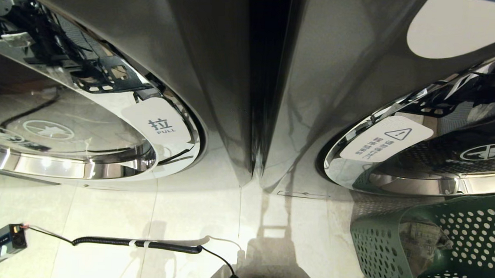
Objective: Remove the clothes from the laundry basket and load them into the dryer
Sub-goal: Take the clothes out of the basket
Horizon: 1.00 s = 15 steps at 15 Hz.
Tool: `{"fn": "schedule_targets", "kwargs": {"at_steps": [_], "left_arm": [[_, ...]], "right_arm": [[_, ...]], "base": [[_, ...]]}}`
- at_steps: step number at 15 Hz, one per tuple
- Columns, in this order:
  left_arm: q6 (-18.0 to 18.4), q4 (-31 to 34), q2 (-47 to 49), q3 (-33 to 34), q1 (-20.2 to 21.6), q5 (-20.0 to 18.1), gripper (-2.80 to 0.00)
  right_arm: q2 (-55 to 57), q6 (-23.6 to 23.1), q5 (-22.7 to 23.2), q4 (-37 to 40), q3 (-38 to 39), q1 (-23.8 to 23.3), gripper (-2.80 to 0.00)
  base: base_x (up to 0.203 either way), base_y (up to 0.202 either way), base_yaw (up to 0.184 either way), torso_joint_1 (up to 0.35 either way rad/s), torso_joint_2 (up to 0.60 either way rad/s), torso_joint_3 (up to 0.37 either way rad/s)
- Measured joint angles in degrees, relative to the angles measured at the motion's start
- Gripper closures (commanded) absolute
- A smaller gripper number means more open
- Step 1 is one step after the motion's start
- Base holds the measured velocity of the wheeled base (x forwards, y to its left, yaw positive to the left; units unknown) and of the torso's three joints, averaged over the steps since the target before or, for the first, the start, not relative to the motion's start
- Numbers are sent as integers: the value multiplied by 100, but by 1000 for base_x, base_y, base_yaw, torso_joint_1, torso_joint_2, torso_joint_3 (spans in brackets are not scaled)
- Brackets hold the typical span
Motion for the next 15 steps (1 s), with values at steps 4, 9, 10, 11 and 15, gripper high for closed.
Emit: {"fn": "schedule_targets", "kwargs": {"at_steps": [4, 9, 10, 11, 15], "left_arm": [[-3, 1, 1, 0, -2, 9, 0], [-18, 1, 1, 0, 0, 17, 0], [-66, 0, -1, 0, 0, 30, 0], [-121, -2, 1, 0, 0, 41, 0], [-171, -7, 0, 0, 0, 46, 0]], "right_arm": [[0, -34, -62, 50, -109, -4, 0], [876, 338, -1385, 1224, -1570, -10, 0], [1268, 628, -1669, 1455, -1774, -32, 0], [1690, 949, -1861, 1605, -1898, -94, 0], [3262, 2411, -2176, 1804, -1800, -470, 0]], "base": [[0, 0, 0, 0, 0, 0], [0, 0, 0, 0, 0, 0], [0, 0, 0, 0, 0, 0], [0, 0, 0, 0, 0, 0], [0, 0, 0, 0, 0, 0]]}}
